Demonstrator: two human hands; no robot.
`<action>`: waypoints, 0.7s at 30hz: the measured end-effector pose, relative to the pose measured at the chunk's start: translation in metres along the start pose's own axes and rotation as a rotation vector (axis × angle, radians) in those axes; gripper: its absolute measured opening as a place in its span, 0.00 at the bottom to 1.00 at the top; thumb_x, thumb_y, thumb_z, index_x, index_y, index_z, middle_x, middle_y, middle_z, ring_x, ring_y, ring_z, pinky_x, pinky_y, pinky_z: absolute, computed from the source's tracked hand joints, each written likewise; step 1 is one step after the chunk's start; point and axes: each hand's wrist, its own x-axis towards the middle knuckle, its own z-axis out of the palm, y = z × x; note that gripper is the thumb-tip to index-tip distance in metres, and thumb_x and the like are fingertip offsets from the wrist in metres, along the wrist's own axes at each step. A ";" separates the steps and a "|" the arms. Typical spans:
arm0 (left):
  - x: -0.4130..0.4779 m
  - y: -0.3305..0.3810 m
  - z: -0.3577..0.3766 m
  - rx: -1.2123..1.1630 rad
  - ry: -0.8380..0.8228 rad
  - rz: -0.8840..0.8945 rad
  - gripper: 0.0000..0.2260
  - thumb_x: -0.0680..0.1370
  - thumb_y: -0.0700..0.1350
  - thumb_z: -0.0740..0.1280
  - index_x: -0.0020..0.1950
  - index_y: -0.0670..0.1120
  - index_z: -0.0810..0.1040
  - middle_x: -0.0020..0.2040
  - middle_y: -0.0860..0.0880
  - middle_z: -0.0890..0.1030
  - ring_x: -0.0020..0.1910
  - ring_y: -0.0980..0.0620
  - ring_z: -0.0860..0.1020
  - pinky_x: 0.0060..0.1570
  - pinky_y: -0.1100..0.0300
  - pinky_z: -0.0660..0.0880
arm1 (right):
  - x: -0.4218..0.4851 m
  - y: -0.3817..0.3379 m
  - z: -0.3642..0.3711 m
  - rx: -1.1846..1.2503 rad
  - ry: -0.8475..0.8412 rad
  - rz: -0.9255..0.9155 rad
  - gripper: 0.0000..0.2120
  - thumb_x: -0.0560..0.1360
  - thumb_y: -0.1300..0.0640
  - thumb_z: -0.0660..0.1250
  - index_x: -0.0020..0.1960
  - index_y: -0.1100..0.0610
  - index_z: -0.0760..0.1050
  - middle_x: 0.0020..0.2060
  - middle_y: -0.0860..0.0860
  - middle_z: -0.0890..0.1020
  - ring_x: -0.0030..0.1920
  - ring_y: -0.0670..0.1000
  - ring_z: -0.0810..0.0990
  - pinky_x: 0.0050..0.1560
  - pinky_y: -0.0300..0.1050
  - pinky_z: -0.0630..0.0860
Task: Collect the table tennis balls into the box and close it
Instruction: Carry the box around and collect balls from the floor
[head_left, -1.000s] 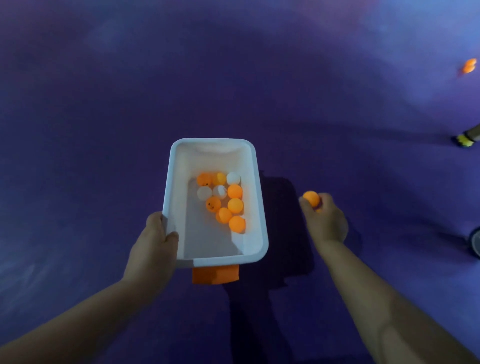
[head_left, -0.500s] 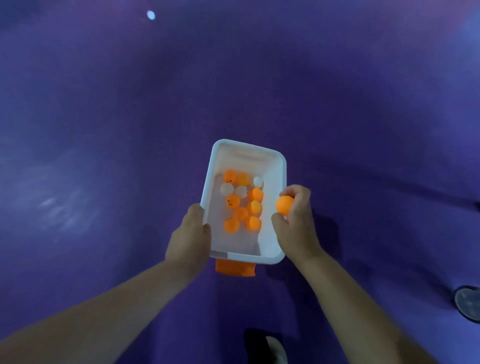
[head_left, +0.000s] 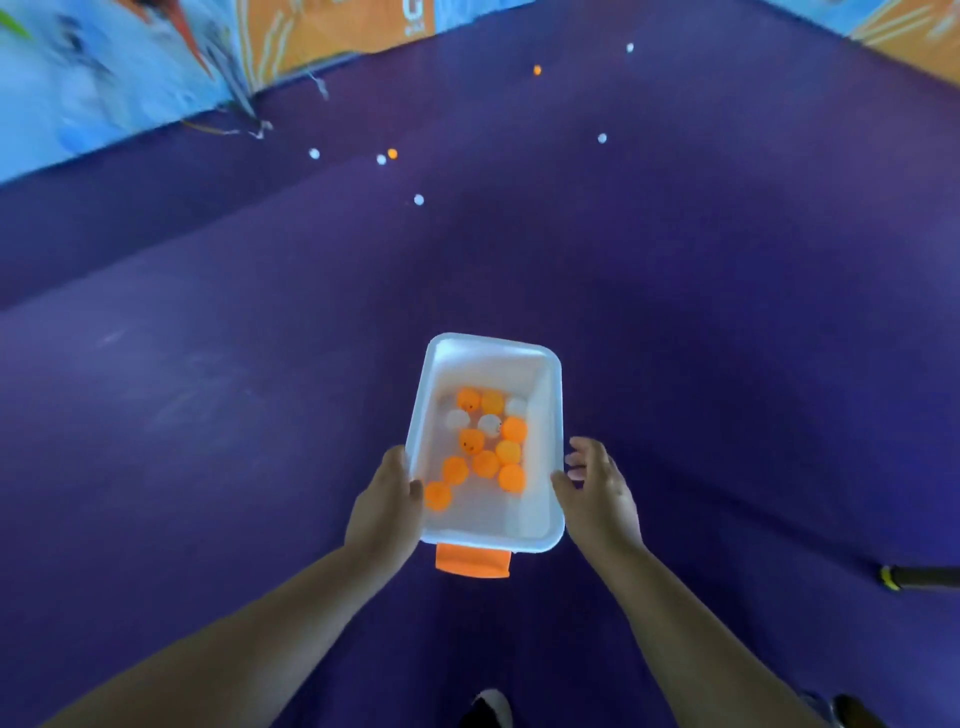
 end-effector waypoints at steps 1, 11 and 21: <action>-0.006 0.010 -0.013 -0.016 0.010 -0.010 0.06 0.78 0.40 0.54 0.52 0.49 0.64 0.42 0.51 0.74 0.38 0.50 0.74 0.33 0.56 0.66 | 0.000 -0.014 -0.012 -0.011 -0.041 -0.005 0.20 0.76 0.53 0.62 0.67 0.50 0.65 0.54 0.43 0.75 0.51 0.45 0.75 0.43 0.41 0.71; 0.021 0.023 -0.119 -0.222 0.138 -0.115 0.03 0.78 0.41 0.55 0.51 0.47 0.65 0.38 0.51 0.73 0.35 0.52 0.73 0.29 0.58 0.64 | 0.054 -0.162 -0.009 -0.199 -0.226 -0.146 0.22 0.75 0.51 0.62 0.66 0.50 0.60 0.47 0.44 0.73 0.42 0.47 0.76 0.31 0.40 0.72; 0.155 0.005 -0.286 -0.224 0.221 -0.126 0.02 0.78 0.43 0.56 0.48 0.49 0.63 0.37 0.53 0.71 0.36 0.52 0.72 0.30 0.59 0.63 | 0.147 -0.339 0.080 -0.294 -0.256 -0.142 0.16 0.76 0.50 0.62 0.60 0.55 0.66 0.46 0.48 0.74 0.42 0.48 0.76 0.30 0.38 0.70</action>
